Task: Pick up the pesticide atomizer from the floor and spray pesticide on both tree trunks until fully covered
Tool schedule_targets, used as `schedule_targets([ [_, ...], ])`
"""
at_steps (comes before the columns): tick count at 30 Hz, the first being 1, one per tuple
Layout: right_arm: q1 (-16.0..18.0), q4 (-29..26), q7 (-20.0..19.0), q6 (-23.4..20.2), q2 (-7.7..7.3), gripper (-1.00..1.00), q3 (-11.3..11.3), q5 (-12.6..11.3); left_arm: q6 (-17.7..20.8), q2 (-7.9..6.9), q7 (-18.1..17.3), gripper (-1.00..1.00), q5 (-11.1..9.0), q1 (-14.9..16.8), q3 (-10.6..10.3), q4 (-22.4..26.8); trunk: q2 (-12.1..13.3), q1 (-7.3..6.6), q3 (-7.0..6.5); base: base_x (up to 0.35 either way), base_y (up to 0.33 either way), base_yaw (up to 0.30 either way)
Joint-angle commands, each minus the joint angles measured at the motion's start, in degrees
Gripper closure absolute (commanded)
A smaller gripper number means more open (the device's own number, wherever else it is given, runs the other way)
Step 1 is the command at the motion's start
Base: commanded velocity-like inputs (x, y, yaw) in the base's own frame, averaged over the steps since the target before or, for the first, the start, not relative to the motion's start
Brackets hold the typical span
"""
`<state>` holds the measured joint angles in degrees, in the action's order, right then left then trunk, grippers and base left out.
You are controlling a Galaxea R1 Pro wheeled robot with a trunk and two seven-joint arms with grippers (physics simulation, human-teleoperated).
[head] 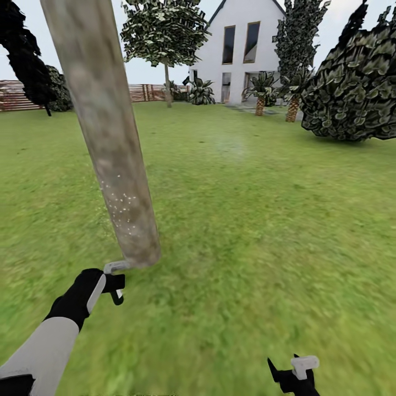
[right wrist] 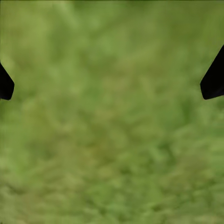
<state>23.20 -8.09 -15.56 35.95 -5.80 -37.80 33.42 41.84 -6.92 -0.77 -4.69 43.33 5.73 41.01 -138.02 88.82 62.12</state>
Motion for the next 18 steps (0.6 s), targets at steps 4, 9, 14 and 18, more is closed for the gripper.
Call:
schedule_targets([
  [4, 0.0, 0.0, 0.0, 0.0, 0.00, -1.00, 0.0, 0.0, 0.0, 0.06, 0.0, 1.00, 0.0, 0.0, 0.0, 0.0, 0.0, 0.00, 0.00, 0.028, -0.004, 0.233],
  [9, 0.0, 0.0, 0.0, 0.0, 0.00, -1.00, 0.0, 0.0, 0.1, 0.20, 0.0, 1.00, 0.2, 0.0, 0.0, 0.0, 0.0, 0.00, 0.00, 0.140, -0.177, 0.025],
  [14, 0.0, 0.0, 0.0, 0.0, 0.00, -1.00, 0.0, 0.0, 0.0, 0.24, 0.0, 1.00, 0.3, 0.0, 0.0, 0.0, 0.0, 0.00, 0.00, 0.008, -0.273, 0.000],
  [18, 0.0, 0.0, 0.0, 0.0, 0.00, -1.00, 0.0, 0.1, 0.0, 0.24, 0.0, 1.00, 0.2, 0.0, -0.1, 0.0, 0.0, 0.00, 0.00, 0.026, -0.276, 0.000],
])
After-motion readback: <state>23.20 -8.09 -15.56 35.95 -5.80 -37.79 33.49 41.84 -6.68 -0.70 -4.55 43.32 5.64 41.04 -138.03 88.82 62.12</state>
